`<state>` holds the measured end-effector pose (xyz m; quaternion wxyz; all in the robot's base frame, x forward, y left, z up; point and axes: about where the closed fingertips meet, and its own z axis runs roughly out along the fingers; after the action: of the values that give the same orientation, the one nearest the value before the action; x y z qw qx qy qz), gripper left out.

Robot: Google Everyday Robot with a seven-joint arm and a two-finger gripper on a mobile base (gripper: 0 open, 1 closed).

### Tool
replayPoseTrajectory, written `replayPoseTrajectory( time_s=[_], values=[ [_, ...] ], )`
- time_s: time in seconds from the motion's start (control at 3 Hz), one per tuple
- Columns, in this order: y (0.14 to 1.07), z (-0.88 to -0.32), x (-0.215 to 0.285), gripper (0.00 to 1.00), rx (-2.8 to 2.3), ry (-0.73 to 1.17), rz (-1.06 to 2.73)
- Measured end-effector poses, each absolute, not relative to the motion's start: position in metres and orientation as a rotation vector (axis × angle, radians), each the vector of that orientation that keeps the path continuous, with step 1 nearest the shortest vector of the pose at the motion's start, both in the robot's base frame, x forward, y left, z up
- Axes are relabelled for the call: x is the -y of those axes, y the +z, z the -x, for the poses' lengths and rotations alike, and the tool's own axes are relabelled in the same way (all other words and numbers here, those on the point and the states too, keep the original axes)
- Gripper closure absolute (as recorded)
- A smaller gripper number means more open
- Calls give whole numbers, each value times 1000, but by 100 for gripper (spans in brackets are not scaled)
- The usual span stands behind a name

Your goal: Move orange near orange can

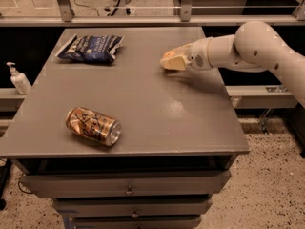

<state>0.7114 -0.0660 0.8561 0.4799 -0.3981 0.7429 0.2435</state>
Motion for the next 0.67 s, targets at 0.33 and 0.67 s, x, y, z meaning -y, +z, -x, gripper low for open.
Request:
replayPoseTrajectory(
  time_s=[0.33, 0.67],
  values=[
    [871, -701, 69, 87, -1773, 610, 977],
    [894, -682, 73, 100, -1726, 655, 989]
  ],
)
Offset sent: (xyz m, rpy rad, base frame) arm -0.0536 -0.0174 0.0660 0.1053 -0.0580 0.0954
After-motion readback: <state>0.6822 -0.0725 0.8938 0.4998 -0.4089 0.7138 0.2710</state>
